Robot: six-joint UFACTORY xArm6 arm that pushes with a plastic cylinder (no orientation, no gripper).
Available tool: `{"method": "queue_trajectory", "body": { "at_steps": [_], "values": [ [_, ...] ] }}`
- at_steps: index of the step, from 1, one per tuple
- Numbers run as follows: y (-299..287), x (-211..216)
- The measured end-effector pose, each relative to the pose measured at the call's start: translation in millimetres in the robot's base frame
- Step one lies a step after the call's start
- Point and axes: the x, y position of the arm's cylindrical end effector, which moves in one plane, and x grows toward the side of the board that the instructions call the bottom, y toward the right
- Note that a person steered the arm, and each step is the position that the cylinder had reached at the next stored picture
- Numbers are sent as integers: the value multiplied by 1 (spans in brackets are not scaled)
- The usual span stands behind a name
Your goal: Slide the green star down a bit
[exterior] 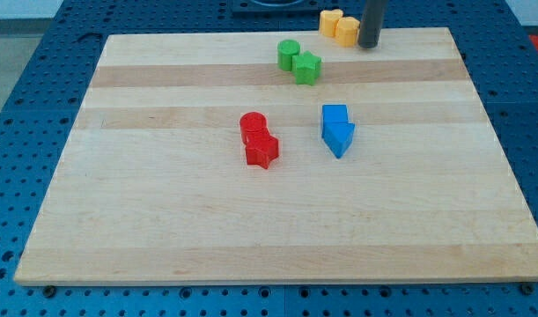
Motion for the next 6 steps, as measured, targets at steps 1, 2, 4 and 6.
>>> {"method": "queue_trajectory", "body": {
  "at_steps": [1, 2, 4, 6],
  "values": [
    [8, 12],
    [-1, 14],
    [-89, 38],
    [-99, 98]
  ]
}}
